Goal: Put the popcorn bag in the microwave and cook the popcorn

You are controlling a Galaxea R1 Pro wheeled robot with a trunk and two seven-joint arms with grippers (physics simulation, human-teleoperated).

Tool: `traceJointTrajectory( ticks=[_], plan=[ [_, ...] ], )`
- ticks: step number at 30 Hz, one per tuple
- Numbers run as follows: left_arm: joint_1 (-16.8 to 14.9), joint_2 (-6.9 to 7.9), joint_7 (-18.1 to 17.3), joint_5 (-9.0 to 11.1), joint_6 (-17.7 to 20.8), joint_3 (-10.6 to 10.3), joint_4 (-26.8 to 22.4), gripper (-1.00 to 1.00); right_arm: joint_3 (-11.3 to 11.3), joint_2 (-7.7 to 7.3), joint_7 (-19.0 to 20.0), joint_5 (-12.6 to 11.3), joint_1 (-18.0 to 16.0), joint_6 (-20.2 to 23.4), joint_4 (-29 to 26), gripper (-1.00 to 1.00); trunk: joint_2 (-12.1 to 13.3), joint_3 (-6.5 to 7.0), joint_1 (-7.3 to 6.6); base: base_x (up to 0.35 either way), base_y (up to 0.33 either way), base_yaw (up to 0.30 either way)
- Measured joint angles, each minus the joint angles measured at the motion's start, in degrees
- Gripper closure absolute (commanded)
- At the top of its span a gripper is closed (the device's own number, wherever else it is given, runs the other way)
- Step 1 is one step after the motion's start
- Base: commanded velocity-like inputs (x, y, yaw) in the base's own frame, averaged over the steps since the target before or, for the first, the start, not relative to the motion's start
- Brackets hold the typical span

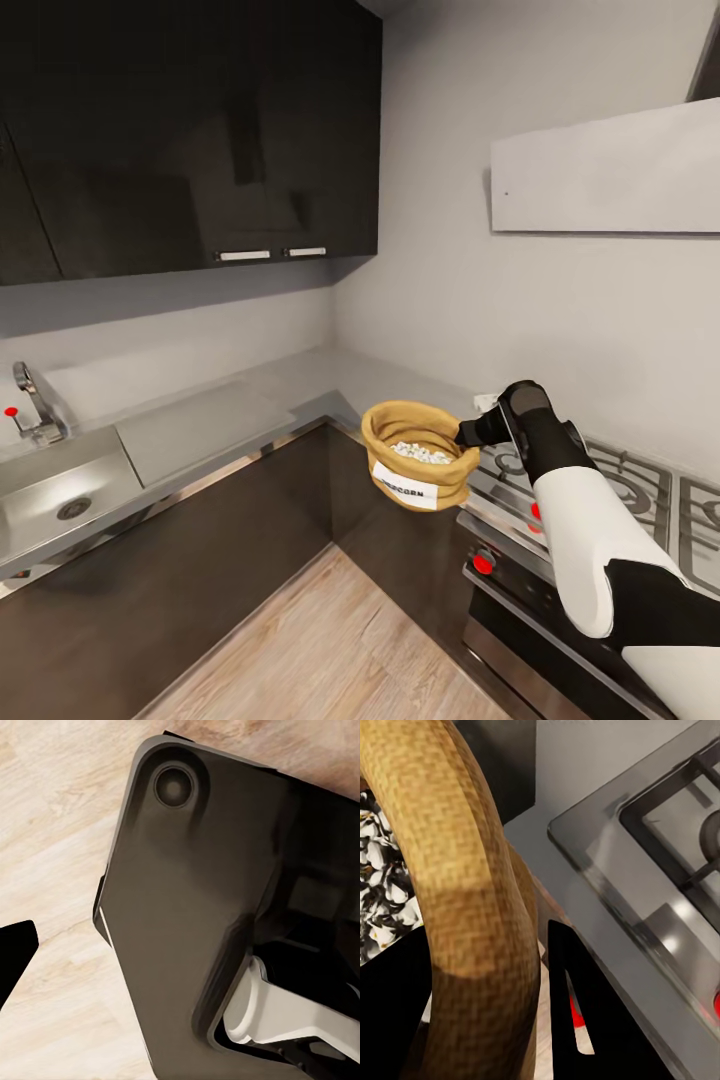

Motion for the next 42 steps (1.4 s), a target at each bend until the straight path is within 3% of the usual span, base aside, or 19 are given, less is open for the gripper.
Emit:
traceJointTrajectory(
  ticks=[7, 14, 20, 42],
  plan=[
    [0.0, -0.06, 0.0, 0.1, 0.0, 0.1, 0.0, -1.00, 0.1, 0.01, 0.0, 0.2, 0.0, 0.0, 0.0, 1.00, 0.0, 0.01, 0.03, -0.130, 0.004, 0.000],
    [0.0, -0.09, 0.0, 0.2, 0.0, 0.1, 0.0, -1.00, 0.0, -0.10, -0.1, 0.1, 0.0, 0.0, 0.0, 1.00, 0.0, 0.00, 0.03, -0.334, 0.074, 0.000],
    [0.0, -0.09, 0.0, 0.2, 0.0, 0.1, 0.0, -1.00, 0.1, -1.22, 0.0, 0.0, 0.0, 0.0, 0.1, 1.00, 0.0, 0.00, 0.03, -0.335, 0.076, 0.000],
    [0.0, -0.09, 0.0, 0.2, 0.0, 0.1, 0.0, -1.00, 0.1, -1.25, -0.1, -0.2, 0.0, 0.0, 0.2, 1.00, 0.0, 0.14, 0.04, -0.345, 0.009, -0.033]
  ],
)
